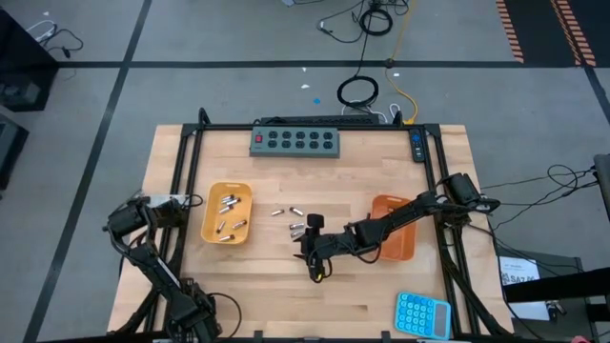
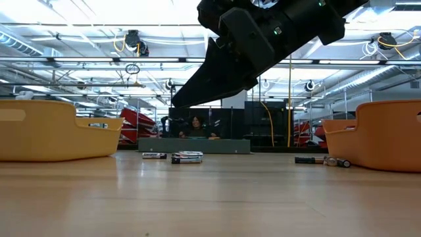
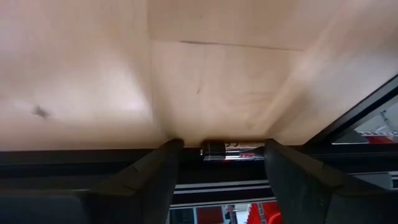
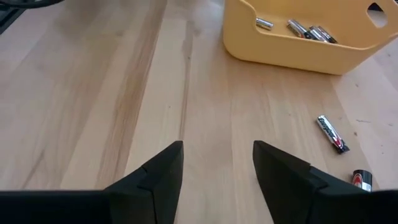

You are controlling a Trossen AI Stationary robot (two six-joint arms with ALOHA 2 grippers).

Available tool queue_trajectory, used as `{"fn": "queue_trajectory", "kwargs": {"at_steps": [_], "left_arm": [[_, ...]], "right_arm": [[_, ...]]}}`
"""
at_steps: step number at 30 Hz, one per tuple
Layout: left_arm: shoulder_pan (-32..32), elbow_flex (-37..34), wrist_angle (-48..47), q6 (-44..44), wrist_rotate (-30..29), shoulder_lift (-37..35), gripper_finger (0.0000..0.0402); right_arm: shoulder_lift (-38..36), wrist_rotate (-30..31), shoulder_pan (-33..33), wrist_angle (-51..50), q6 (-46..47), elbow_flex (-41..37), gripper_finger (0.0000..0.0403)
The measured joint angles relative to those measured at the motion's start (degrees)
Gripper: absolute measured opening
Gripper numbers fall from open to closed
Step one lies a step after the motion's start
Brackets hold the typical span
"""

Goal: Sort batteries
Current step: Put the silver battery into the yellow bin

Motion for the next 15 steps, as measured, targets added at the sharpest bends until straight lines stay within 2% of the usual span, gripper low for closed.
{"fn": "queue_trajectory", "kwargs": {"at_steps": [8,15], "left_arm": [[0.88,-0.06,-2.26,3.23,-0.01,0.07,0.0244],[3.06,0.75,-11.02,10.65,-2.45,0.22,0.0244]], "right_arm": [[0.00,0.00,0.00,0.21,0.00,0.00,0.0185],[0.00,0.02,0.02,0.44,0.00,0.00,0.0185]]}}
